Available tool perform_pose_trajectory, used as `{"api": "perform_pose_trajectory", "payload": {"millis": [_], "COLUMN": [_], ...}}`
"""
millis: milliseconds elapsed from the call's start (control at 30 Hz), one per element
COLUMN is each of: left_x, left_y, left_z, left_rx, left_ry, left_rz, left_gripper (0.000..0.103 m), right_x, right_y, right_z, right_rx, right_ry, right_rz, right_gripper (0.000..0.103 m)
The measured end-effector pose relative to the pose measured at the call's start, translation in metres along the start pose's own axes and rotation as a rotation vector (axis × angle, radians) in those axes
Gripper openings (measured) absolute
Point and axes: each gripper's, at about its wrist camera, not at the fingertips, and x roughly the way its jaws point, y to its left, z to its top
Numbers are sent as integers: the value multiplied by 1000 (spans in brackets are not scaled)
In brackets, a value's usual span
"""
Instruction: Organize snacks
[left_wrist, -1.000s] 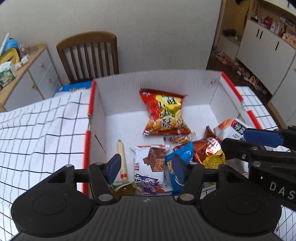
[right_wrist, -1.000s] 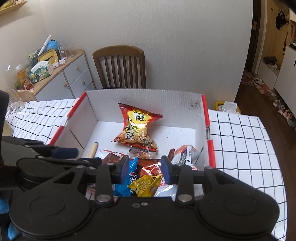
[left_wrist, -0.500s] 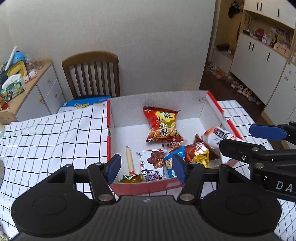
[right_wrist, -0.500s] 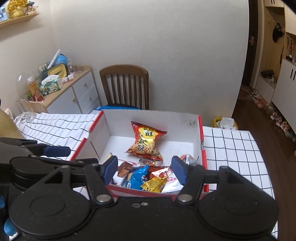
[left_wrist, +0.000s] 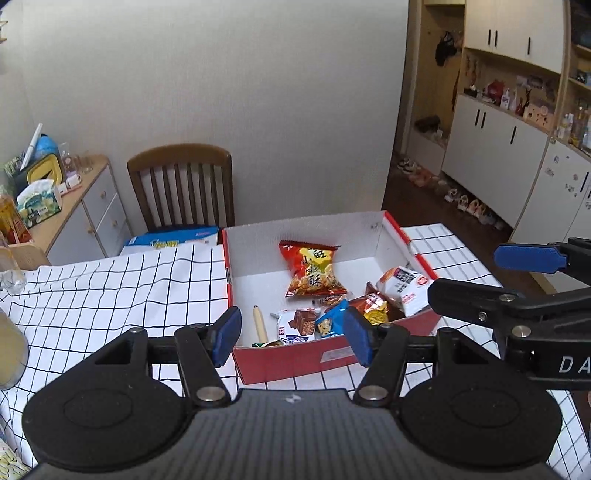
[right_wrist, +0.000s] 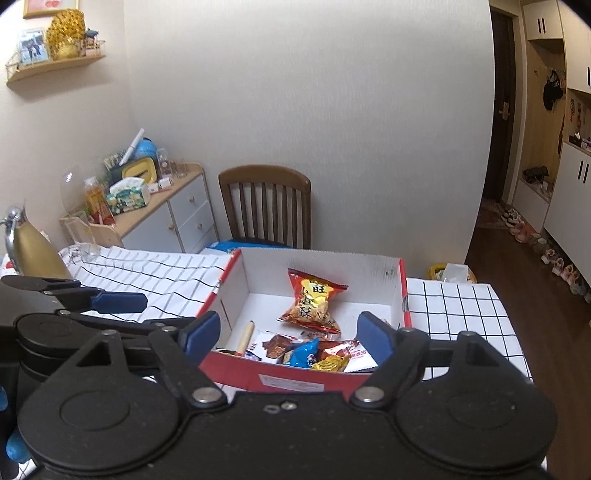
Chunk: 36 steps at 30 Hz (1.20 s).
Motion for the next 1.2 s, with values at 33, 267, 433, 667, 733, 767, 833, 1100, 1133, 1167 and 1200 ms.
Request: {"api": "perform_pose_trajectory", "payload": {"millis": [33,267,433,667,733,767,833,1100,1133,1167,1200], "left_x": [-5,-34,-53,-77,-84,-87,-92,-102,-102,-102,-102], "left_y": [-1,1,2,5,7,8,10,9,9,8,8], "left_z": [-2,-14,-24,-39,-43,-46,-51,-71,-74,-75,-77], "left_rx": [5,-1,4,-23,-31,-34,-39,-29,-29,-33,-38], "left_ry": [-7,-39,-66,-96,-107,-113,-112,-101,-99,-94,-89], "left_rz": [-3,-30,-24,-40,-39,-39,-39,-52,-50,-54,-61], "left_gripper": [60,70,70,79,83,83,84,89,89,89,89], "right_x": [-5,-40,-62,-86,-92,-96,-101,-113,-114,-115,-116], "right_y": [1,6,9,15,18,19,23,33,33,33,33], "right_z": [-1,-9,-19,-31,-34,-36,-40,-55,-57,-59,-61], "right_rx": [0,6,9,-6,-10,-12,-15,-37,-29,-23,-17], "right_ry": [-8,-64,-105,-160,-173,-180,-191,-204,-203,-202,-202], "right_rz": [4,26,22,19,20,20,24,21,24,23,21], "right_gripper": [83,89,94,103,103,103,103,103,103,103,103]}}
